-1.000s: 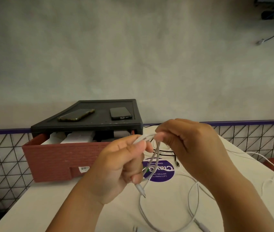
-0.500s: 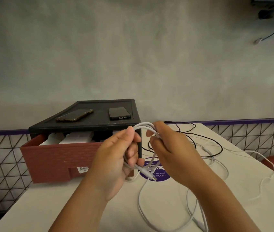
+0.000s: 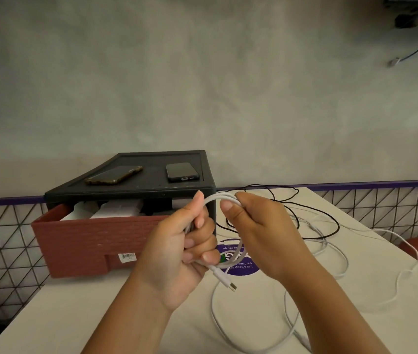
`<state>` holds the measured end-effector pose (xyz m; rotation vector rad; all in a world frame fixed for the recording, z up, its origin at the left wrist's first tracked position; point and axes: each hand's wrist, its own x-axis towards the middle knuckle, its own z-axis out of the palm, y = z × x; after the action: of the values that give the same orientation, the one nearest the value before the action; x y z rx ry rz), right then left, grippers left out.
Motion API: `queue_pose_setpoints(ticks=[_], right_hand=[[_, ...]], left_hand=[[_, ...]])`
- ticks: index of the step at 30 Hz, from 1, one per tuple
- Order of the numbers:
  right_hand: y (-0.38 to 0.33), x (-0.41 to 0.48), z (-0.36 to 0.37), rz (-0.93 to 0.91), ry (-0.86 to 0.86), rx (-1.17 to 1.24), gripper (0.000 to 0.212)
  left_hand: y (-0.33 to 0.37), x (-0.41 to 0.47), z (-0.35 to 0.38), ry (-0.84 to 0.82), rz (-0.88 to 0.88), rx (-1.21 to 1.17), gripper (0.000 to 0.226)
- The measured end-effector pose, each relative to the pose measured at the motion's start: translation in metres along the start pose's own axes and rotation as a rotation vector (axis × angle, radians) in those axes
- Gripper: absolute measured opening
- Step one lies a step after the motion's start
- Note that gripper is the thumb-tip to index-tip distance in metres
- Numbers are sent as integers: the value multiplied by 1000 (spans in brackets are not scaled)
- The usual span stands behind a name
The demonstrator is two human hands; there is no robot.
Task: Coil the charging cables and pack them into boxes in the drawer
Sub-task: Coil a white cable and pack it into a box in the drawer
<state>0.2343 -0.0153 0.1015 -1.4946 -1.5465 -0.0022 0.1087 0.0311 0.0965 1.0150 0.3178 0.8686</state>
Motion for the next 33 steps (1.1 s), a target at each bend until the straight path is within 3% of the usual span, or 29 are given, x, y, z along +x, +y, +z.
queue_pose_setpoints(ticks=[7,11,14,18,22,25,27,29,33], right_hand=[[-8,-3,2,36,37,306,33],[-13,-3,2,205,47,672,35],[-13,-2,-4,260,-63,777,47],[-5,1,-13,225,-180,875,27],[4,3,-14,111,27,661,14],[10,5,-5,70,204,294,19],[13,5,-1,79,231,177,21],[14,6,1,102,183,123,20],[13,6,1,183,-139,70,24]], left_hand=[[-2,2,-4,-89,-42,-12,40],[-2,5,-13,-314,-104,-191,33],[0,5,-16,-368,-95,-222,27],[3,5,-19,-309,-51,-224,31],[3,8,-21,-247,-36,-253,33],[1,9,-22,-285,-46,-307,32],[-1,12,-27,-372,-64,-387,30],[1,14,-27,-480,-80,-475,33],[9,8,-35,-340,74,-374,44]])
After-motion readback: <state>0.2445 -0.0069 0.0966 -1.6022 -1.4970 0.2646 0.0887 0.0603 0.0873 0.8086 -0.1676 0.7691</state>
